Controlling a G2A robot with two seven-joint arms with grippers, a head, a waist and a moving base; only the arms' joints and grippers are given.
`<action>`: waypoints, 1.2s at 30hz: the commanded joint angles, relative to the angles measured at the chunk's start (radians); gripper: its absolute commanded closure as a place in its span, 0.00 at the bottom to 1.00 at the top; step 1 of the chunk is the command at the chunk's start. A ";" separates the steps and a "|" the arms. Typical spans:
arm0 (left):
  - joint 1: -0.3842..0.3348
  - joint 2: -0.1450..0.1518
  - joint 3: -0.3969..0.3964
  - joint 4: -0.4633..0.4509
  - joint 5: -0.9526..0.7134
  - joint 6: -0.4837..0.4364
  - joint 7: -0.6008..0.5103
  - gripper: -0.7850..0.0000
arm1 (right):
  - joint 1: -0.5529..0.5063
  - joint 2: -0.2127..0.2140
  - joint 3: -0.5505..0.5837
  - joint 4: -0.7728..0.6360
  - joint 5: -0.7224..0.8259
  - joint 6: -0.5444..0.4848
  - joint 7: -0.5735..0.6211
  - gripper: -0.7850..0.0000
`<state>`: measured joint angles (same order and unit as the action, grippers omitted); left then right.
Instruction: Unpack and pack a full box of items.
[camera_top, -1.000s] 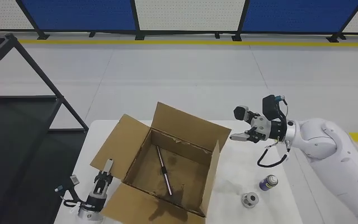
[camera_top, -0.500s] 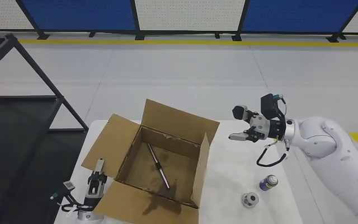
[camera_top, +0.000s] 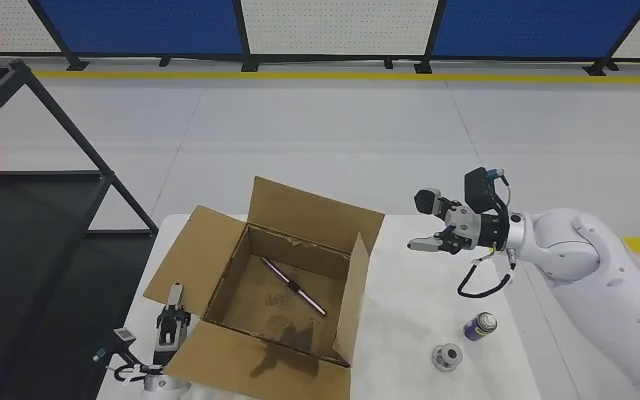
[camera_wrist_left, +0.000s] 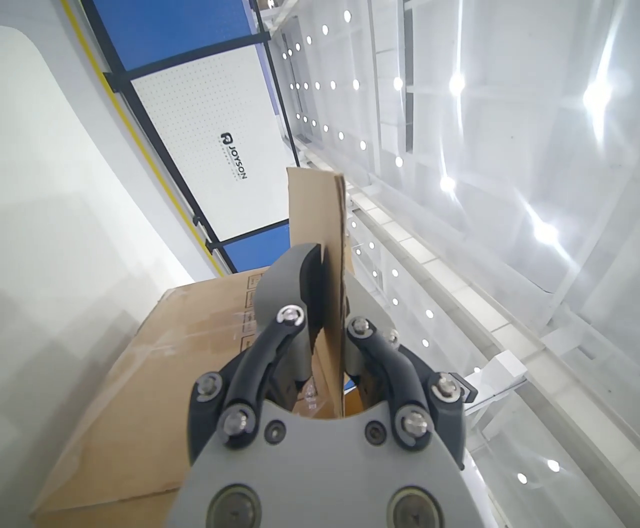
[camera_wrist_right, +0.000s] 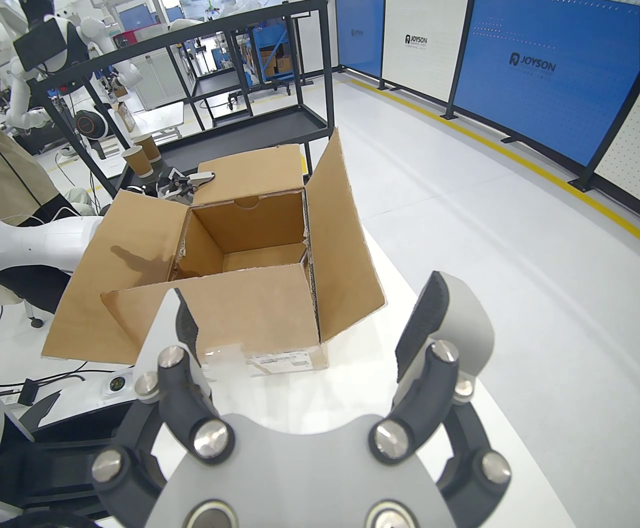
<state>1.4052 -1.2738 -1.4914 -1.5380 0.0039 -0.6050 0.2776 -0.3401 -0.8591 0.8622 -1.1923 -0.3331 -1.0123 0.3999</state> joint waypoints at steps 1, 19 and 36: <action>0.000 -0.003 0.004 0.003 -0.001 0.005 0.013 1.00 | 0.000 -0.001 0.000 -0.001 0.000 0.000 0.000 0.00; 0.069 -0.020 0.008 -0.023 0.105 0.021 0.034 0.98 | 0.016 -0.016 -0.019 0.009 0.003 0.000 0.015 0.00; 0.183 -0.021 -0.061 -0.112 0.120 -0.025 0.007 0.00 | 0.050 -0.033 -0.054 0.024 0.132 0.061 0.133 0.00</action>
<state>1.5829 -1.2956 -1.5430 -1.6417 0.1296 -0.6247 0.2858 -0.2895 -0.8919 0.8073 -1.1698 -0.2044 -0.9532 0.5326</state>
